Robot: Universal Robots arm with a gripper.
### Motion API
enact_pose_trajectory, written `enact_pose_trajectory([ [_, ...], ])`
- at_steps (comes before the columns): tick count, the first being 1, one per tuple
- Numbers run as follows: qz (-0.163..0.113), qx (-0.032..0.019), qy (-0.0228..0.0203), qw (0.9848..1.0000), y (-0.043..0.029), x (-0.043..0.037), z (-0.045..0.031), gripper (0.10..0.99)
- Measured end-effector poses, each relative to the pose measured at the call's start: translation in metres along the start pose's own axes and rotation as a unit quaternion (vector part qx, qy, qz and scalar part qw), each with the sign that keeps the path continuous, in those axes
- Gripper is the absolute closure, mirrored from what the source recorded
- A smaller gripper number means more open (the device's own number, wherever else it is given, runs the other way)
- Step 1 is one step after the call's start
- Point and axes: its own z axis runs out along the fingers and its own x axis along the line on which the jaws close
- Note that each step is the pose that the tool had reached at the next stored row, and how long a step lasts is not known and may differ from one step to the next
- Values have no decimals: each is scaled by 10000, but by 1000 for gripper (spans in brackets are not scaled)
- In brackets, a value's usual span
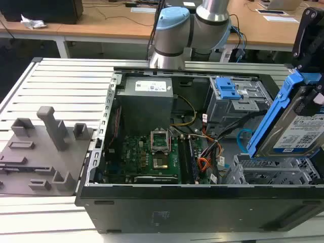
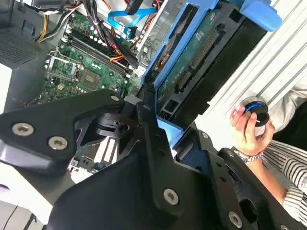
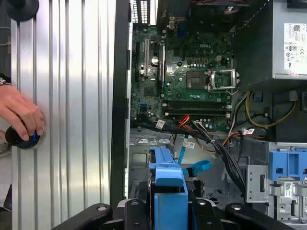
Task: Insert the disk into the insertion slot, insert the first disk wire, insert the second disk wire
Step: 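Insert the disk into the insertion slot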
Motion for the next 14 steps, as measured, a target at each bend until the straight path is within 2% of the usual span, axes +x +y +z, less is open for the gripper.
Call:
enact_pose_trajectory([
  [6,0,0,0,10000,-2,-1,55,718],
  [10,0,0,0,10000,-1,-83,71,718],
  [14,0,-1,1,10000,-4,-91,148,718],
])
